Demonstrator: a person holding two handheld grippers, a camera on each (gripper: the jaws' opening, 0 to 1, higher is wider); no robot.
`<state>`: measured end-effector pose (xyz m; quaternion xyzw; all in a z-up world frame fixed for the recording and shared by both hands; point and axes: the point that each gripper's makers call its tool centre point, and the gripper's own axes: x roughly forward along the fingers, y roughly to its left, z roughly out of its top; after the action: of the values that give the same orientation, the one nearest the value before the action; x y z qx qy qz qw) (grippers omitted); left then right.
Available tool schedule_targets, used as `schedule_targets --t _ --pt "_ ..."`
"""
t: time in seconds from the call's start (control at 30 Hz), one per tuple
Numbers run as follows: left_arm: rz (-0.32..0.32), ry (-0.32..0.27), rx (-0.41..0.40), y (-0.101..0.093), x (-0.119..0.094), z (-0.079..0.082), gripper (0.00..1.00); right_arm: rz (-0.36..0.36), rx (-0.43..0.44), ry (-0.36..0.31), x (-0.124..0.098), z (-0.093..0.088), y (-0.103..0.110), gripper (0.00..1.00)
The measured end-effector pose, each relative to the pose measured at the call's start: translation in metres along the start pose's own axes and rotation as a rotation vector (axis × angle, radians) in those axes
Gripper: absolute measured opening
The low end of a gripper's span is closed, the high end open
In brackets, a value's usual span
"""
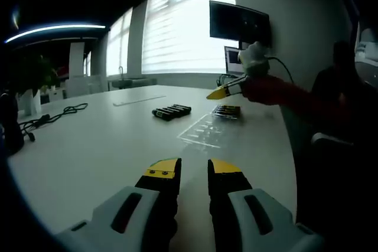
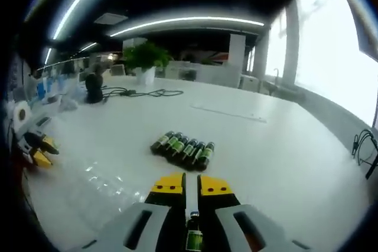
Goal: Grip medicine bottles put into box
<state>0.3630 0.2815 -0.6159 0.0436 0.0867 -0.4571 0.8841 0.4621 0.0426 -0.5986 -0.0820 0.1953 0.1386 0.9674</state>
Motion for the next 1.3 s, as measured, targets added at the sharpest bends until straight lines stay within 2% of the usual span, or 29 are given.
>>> schedule_targets --t 0.47,0.7,0.8,1.0,1.3 --pt "0.001 -0.005 -0.006 0.000 0.000 0.001 0.13 -0.022 -0.026 0.007 0.034 0.015 -0.017 0.04" --pt "-0.001 -0.013 -0.008 0.000 0.000 0.002 0.13 -0.046 0.000 0.013 0.051 0.019 -0.029 0.04" --pt "-0.001 -0.019 -0.009 0.000 0.000 0.002 0.13 -0.070 -0.003 0.033 0.060 0.018 -0.033 0.05" --pt "-0.001 -0.018 -0.007 0.001 0.000 0.002 0.13 -0.048 0.015 0.087 0.078 0.010 -0.029 0.07" --pt "-0.001 -0.019 -0.002 0.001 0.000 0.002 0.13 -0.052 0.012 0.115 0.089 0.010 -0.028 0.08"
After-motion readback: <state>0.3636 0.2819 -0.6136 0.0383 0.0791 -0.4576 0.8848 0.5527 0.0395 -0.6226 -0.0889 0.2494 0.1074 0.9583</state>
